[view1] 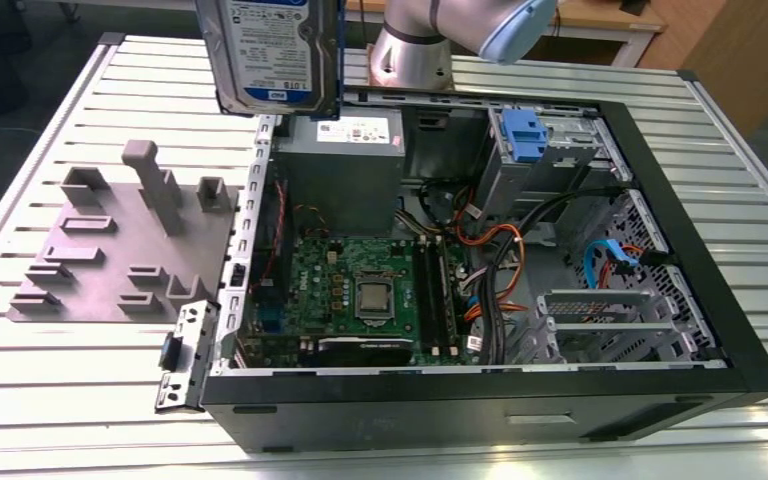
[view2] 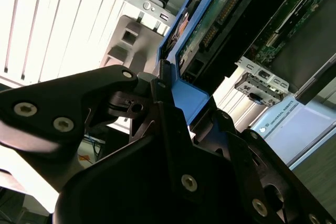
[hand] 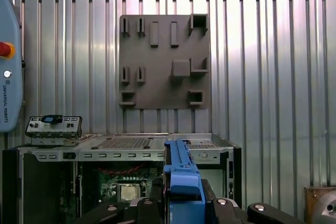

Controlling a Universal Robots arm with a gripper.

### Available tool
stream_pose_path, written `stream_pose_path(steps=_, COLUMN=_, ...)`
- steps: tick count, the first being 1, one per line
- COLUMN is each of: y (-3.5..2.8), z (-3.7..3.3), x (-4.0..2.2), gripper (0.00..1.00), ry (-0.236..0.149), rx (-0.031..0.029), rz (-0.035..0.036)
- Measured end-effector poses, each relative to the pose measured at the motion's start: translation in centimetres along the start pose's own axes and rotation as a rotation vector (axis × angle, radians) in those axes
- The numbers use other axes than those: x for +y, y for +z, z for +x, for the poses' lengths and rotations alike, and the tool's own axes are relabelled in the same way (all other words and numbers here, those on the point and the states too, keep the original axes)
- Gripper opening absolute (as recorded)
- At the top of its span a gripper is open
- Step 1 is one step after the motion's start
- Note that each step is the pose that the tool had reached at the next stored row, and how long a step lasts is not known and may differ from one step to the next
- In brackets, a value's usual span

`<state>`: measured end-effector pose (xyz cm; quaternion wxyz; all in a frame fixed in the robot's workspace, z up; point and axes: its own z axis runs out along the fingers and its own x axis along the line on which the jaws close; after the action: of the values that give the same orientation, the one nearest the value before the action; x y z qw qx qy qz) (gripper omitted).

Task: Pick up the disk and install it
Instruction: 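Pick up the disk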

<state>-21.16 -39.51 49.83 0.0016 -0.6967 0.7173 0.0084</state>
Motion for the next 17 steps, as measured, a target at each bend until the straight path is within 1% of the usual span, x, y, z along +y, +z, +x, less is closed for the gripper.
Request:
stream_pose_path(steps=3, y=0.00, z=-0.01, x=-0.54, gripper=0.36, ry=0.000, rx=0.0001, rz=-0.0001)
stream_pose_path(steps=5, y=0.00, z=0.02, x=-0.75, gripper=0.36, ry=0.000, rx=0.0001, rz=0.0000)
stream_pose_path(steps=9, y=0.02, z=0.23, x=-0.87, gripper=0.36, ry=0.000, rx=0.0000, rz=0.0000)
stream_pose_path(steps=17, y=0.01, z=0.26, x=-0.98, gripper=0.36, ry=0.000, rx=0.0001, rz=-0.0001)
